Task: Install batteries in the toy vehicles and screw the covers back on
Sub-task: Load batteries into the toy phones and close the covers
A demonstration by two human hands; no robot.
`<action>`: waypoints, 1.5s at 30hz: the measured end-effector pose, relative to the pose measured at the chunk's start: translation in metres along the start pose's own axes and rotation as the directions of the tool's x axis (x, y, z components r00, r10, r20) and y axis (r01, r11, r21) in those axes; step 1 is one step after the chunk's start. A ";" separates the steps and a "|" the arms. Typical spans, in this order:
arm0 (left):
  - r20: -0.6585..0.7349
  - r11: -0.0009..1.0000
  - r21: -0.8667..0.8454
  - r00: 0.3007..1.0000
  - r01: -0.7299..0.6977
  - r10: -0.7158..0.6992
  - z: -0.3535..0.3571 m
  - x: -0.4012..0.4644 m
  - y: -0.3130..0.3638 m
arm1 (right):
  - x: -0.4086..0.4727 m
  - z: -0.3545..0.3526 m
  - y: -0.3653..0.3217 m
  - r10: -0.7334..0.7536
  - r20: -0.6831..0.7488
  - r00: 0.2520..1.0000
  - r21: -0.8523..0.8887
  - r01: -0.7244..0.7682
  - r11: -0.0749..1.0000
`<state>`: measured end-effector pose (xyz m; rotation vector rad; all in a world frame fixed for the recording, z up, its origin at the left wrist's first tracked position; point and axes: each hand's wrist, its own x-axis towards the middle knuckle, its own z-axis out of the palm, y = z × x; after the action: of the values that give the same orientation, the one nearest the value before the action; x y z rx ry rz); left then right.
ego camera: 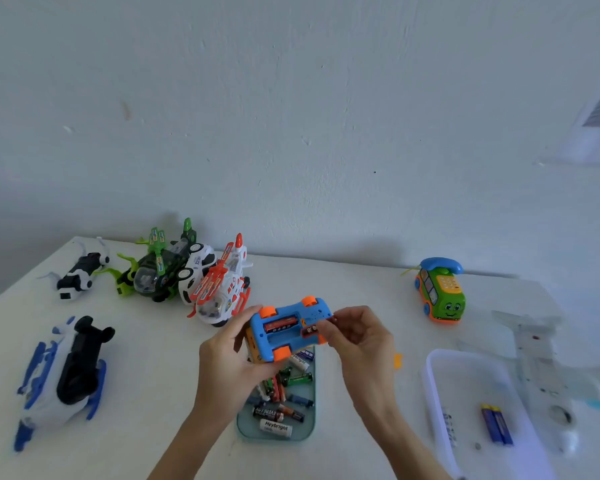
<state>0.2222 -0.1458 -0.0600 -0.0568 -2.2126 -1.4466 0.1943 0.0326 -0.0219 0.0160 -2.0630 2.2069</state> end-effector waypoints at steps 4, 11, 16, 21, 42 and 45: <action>0.022 0.999 -0.036 0.999 -0.022 0.023 0.012 -0.004 0.011 | -0.009 0.008 -0.008 -0.010 0.034 0.999 -0.102 0.014 0.995; 0.000 0.999 -0.005 0.999 -0.050 0.050 0.018 -0.008 0.012 | -0.011 0.012 0.000 -0.094 -0.035 0.995 -0.241 0.083 0.967; -0.010 0.999 -0.008 0.999 -0.036 0.036 0.017 -0.009 0.011 | -0.009 0.014 0.014 -0.162 -0.031 0.986 -0.314 0.145 0.938; 0.003 0.998 -0.061 1.000 -0.003 0.003 0.018 -0.007 0.009 | -0.006 0.012 0.030 -0.623 0.145 0.768 -0.694 0.528 0.490; 0.115 0.985 -0.034 0.979 0.172 -0.167 0.035 -0.012 -0.017 | 0.073 -0.091 0.055 0.269 0.369 0.890 -0.921 0.310 0.236; 0.143 0.981 -0.044 0.973 0.187 -0.179 0.036 -0.011 -0.016 | 0.072 -0.100 0.059 0.401 0.382 0.832 -0.923 0.368 0.116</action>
<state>0.2134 -0.1188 -0.0894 0.0293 -2.3395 -1.6511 0.1248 0.1341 -0.0814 0.5839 -3.4114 0.1691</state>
